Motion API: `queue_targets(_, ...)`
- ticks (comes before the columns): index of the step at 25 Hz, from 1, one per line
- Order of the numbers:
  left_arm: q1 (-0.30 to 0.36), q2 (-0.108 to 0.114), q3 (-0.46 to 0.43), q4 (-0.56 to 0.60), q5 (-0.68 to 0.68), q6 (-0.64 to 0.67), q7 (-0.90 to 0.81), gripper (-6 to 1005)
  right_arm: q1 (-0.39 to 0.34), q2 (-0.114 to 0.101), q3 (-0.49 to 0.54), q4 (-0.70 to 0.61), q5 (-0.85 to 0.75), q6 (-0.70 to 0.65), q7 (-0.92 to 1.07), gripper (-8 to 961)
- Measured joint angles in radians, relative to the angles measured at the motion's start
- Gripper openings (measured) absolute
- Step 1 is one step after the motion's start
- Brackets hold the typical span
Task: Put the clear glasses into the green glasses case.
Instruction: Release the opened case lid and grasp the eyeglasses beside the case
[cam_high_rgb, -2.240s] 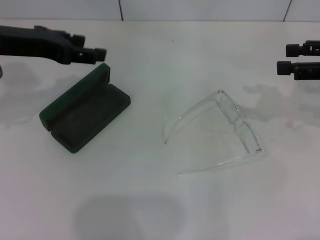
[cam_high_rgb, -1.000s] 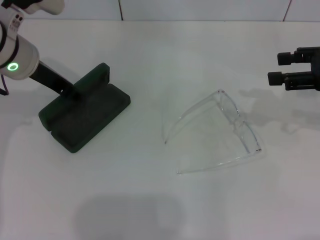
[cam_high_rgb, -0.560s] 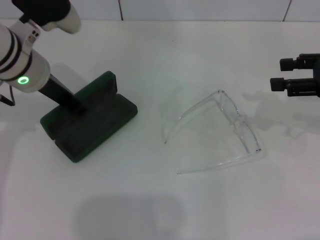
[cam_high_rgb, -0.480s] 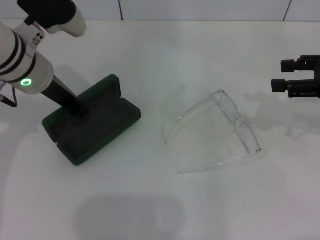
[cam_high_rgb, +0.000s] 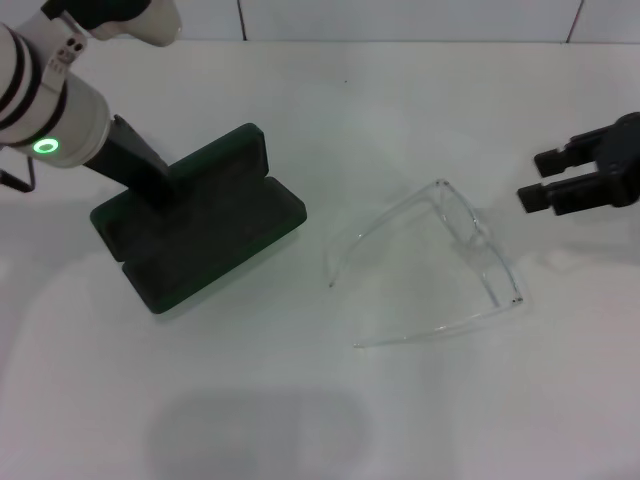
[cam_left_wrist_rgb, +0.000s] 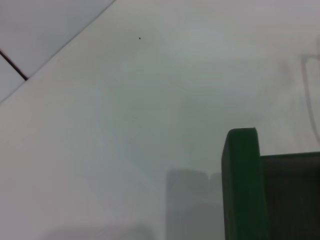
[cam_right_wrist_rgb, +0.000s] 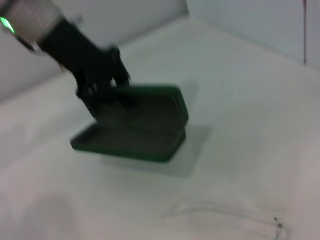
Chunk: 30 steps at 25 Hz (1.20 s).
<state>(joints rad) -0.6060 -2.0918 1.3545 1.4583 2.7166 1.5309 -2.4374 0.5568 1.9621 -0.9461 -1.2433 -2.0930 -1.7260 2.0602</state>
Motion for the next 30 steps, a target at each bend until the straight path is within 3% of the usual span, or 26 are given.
queue_targets(1,0.007,0.000,0.000,0.012,-0.001,0.002,0.001,119,0.016,0.009,-0.025,-0.044,-0.050,-0.003,0.050,691)
queue_targets(4,0.029,0.000,0.001,0.035,-0.002,0.003,0.003,106,0.067,0.030,-0.083,-0.113,-0.171,-0.009,0.204,575)
queue_targets(6,0.043,0.001,0.006,0.045,-0.002,0.004,0.006,97,0.117,0.033,-0.125,-0.128,-0.260,-0.032,0.341,497)
queue_targets(12,0.070,0.000,0.028,0.048,-0.037,-0.006,0.040,91,0.254,0.037,-0.173,-0.090,-0.358,-0.155,0.586,457)
queue_targets(20,0.096,0.000,0.029,0.058,-0.121,-0.033,0.118,89,0.319,0.054,-0.233,0.065,-0.500,-0.112,0.658,443)
queue_targets(30,0.158,0.000,0.040,0.109,-0.151,-0.038,0.164,85,0.368,0.050,-0.252,0.196,-0.505,0.037,0.655,441)
